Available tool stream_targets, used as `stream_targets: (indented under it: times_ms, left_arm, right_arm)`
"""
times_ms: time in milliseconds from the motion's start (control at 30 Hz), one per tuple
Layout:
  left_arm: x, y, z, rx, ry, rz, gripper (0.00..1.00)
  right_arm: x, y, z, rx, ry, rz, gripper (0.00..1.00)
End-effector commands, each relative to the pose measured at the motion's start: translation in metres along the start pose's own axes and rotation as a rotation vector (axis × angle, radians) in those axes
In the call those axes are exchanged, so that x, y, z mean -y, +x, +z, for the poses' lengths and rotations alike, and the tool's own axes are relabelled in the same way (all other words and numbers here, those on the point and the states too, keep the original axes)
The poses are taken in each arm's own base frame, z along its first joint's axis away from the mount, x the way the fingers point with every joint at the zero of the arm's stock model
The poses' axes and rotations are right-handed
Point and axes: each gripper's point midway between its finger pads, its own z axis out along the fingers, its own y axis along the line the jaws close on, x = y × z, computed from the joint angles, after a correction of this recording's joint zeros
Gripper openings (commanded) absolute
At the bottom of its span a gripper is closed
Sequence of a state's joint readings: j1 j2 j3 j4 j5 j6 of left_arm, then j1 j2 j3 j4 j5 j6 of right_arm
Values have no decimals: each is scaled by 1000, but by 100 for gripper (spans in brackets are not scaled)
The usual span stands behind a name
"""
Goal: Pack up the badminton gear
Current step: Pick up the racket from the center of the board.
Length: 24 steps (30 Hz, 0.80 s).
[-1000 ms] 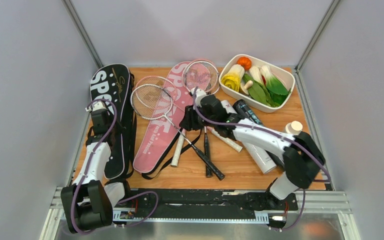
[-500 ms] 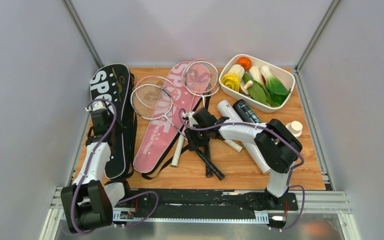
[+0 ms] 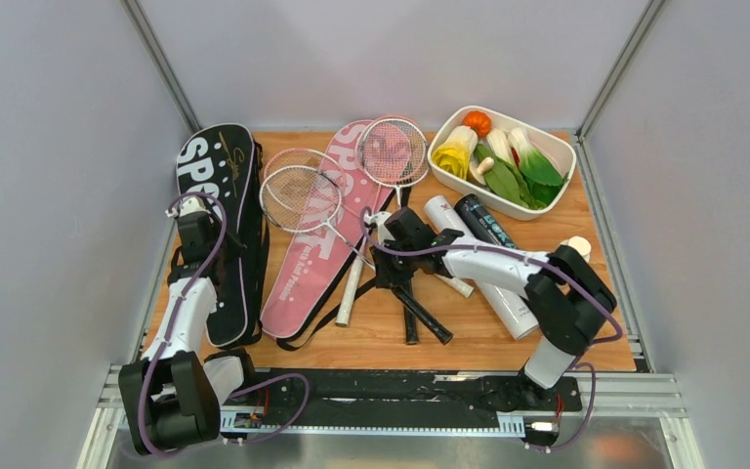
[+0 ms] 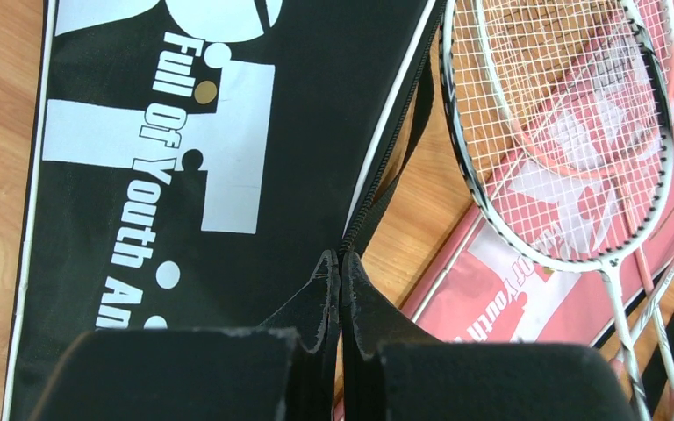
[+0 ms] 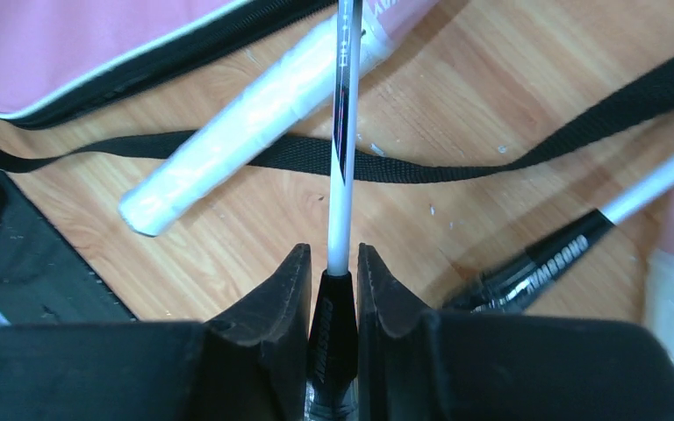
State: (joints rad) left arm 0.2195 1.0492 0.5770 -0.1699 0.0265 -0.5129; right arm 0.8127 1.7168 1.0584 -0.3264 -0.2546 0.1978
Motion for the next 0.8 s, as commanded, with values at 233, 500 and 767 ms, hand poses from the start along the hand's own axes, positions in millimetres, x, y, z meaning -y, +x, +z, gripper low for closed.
stream_targets:
  times_ms: [233,500,767]
  left_arm:
    - [10,-20,2,66,40,-24,0]
    - [14,-14,4,51,69,-36,0]
    - [17,-10,5,37,85,-39,0]
  right_arm:
    - [-48,-40,-47,203,-13,-28,0]
    - [-81,-46,-34,219,-18,-67,0]
    - [-123,-61,-15,244,-44,-92,0]
